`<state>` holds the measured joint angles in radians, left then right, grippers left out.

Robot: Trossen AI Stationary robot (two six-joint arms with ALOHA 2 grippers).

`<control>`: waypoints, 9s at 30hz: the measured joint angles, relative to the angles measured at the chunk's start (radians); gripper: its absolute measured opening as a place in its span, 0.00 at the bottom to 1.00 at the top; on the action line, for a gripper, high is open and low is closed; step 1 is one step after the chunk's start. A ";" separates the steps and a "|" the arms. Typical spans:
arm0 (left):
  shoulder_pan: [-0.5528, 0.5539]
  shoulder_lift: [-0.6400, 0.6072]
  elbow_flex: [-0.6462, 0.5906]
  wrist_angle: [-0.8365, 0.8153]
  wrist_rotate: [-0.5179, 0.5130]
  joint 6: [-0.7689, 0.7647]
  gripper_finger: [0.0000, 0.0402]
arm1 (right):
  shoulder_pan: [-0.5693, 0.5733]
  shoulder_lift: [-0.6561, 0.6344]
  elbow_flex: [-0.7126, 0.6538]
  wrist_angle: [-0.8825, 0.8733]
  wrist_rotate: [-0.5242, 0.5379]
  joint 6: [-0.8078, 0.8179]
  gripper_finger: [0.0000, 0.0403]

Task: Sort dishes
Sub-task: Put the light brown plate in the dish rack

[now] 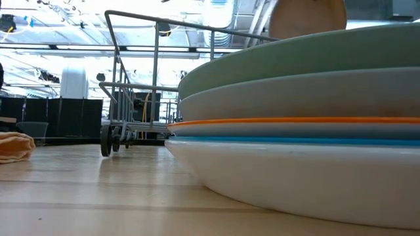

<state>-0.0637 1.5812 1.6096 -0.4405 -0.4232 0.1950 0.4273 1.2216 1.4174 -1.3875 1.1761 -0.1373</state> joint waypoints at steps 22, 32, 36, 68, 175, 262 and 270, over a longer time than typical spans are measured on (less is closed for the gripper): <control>-0.320 -0.046 -0.227 -0.148 0.092 -0.404 0.59 | 0.131 0.001 0.109 -0.105 0.028 -0.163 0.09; -0.411 -0.046 -0.228 -0.261 -0.093 -0.502 0.59 | -0.012 0.041 0.109 0.057 0.050 0.225 0.05; -0.427 -0.047 -0.228 -0.345 -0.104 -0.580 0.59 | -0.065 0.071 0.109 0.076 0.027 0.443 0.05; -0.510 -0.046 -0.228 -0.793 -0.258 -0.826 0.59 | -0.458 0.105 0.177 -0.184 -0.364 0.772 0.05; 0.268 0.486 0.412 0.424 0.073 0.281 0.59 | -0.455 -0.210 -0.067 0.066 -0.346 0.599 0.05; 0.266 0.599 0.411 0.633 0.601 1.340 0.00 | -0.277 -0.430 0.110 0.095 -0.396 0.521 0.57; 0.254 0.634 0.411 0.645 0.603 1.377 0.00 | -0.277 -0.430 0.110 0.093 -0.397 0.521 0.57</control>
<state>0.1902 2.2152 2.0205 0.2045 0.1794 1.5724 0.1505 0.7918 1.5272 -1.2942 0.7792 0.3836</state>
